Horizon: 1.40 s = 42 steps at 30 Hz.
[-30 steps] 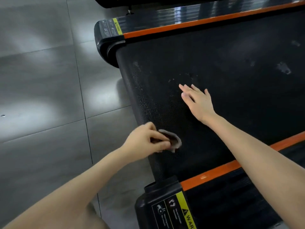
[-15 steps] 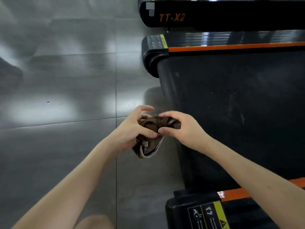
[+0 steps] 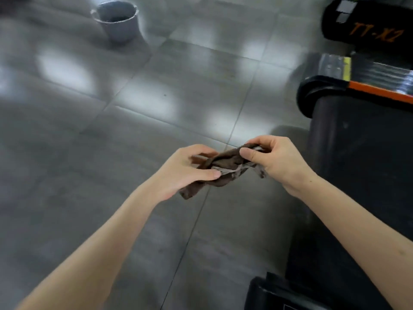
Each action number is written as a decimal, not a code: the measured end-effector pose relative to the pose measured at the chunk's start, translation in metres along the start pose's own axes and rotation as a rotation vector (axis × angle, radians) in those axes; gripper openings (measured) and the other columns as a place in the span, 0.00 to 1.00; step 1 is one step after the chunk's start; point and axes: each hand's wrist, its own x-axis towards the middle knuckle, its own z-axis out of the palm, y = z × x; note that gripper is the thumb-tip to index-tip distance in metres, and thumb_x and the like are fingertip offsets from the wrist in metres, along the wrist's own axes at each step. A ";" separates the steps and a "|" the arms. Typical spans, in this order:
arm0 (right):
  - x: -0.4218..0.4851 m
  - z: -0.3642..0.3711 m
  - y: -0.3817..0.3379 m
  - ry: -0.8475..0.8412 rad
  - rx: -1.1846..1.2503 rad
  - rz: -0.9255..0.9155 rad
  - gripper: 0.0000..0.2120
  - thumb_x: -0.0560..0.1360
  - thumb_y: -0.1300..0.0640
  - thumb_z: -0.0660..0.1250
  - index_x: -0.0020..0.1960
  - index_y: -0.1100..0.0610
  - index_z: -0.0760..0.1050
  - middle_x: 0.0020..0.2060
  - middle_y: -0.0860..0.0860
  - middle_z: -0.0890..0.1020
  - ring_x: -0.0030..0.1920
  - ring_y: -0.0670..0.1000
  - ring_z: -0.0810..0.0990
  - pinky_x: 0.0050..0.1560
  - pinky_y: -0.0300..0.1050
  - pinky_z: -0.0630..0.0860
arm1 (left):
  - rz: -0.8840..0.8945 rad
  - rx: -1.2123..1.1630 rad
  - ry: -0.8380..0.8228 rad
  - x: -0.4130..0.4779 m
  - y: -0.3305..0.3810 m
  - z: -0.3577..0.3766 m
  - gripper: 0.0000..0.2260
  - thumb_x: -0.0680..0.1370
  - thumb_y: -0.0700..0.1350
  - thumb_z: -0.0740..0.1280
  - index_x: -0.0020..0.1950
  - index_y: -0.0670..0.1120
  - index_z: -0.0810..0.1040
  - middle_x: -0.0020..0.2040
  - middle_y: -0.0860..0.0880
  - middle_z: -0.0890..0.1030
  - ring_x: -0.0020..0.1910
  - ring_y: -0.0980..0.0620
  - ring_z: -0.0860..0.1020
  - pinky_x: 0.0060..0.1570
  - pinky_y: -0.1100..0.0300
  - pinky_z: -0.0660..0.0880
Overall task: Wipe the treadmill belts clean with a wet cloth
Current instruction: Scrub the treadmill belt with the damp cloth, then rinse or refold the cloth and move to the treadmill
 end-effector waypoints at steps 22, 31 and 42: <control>-0.073 0.092 -0.288 0.035 -0.545 0.267 0.00 0.75 0.55 0.69 0.45 0.51 0.78 0.41 0.50 0.82 0.43 0.56 0.80 0.47 0.56 0.78 | -0.625 0.006 0.817 -0.334 0.176 -0.267 0.07 0.79 0.40 0.64 0.45 0.49 0.80 0.40 0.49 0.81 0.44 0.47 0.79 0.48 0.53 0.74; -0.022 0.110 -0.380 -0.014 -0.644 0.406 0.04 0.75 0.55 0.69 0.49 0.54 0.78 0.44 0.50 0.81 0.47 0.55 0.79 0.47 0.47 0.72 | -0.697 0.119 0.681 -0.314 0.261 -0.363 0.05 0.79 0.40 0.64 0.49 0.45 0.79 0.41 0.47 0.81 0.42 0.48 0.78 0.48 0.55 0.73; 0.226 0.141 -0.518 -0.164 -0.739 0.378 0.07 0.75 0.55 0.68 0.52 0.55 0.80 0.52 0.53 0.83 0.56 0.57 0.78 0.49 0.46 0.70 | -0.681 -0.039 0.791 -0.067 0.385 -0.491 0.06 0.78 0.35 0.62 0.50 0.41 0.78 0.37 0.46 0.78 0.35 0.54 0.76 0.35 0.66 0.73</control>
